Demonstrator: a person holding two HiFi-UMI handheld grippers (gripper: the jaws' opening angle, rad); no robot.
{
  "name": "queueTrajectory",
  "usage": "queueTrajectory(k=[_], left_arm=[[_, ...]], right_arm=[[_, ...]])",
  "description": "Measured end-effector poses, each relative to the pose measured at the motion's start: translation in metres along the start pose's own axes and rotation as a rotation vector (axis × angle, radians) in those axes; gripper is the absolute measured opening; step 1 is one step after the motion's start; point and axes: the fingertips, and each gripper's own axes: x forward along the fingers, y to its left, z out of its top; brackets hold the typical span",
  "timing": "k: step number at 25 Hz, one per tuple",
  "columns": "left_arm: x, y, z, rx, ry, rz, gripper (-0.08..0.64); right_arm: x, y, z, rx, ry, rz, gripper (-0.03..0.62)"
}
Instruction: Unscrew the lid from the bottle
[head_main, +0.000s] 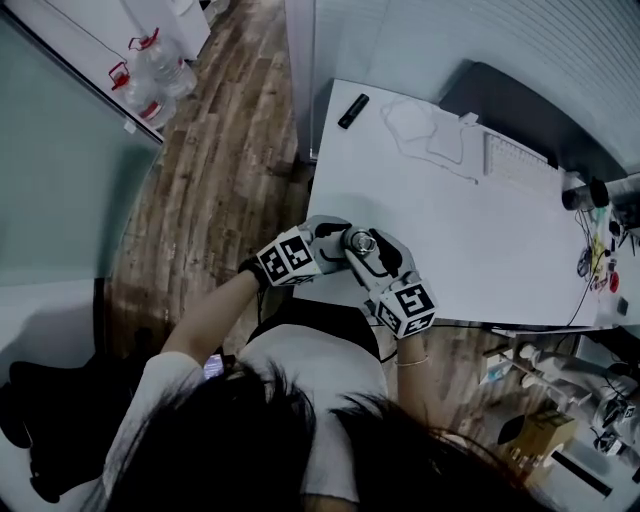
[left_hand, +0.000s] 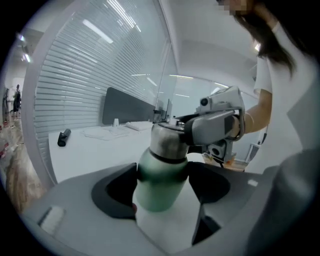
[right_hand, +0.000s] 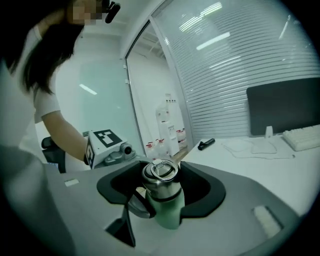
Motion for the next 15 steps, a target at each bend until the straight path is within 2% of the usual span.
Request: queueTrajectory(k=[11,13,15], left_arm=[[0.0004,-0.0026,0.0026,-0.045,-0.035,0.098,0.371],[0.0005,-0.0028,0.0021,-0.049,-0.037,0.107,0.371],[0.0004,-0.0029,0.0030,-0.053,-0.038,0.104,0.371]], right_arm=[[0.0023,-0.0031,0.0004,-0.022,-0.030,-0.213,0.238],[0.0020,-0.0036,0.0004,-0.018,-0.028,-0.225,0.238],[0.0016,-0.0043,-0.0001,-0.017,-0.021,-0.191,0.250]])
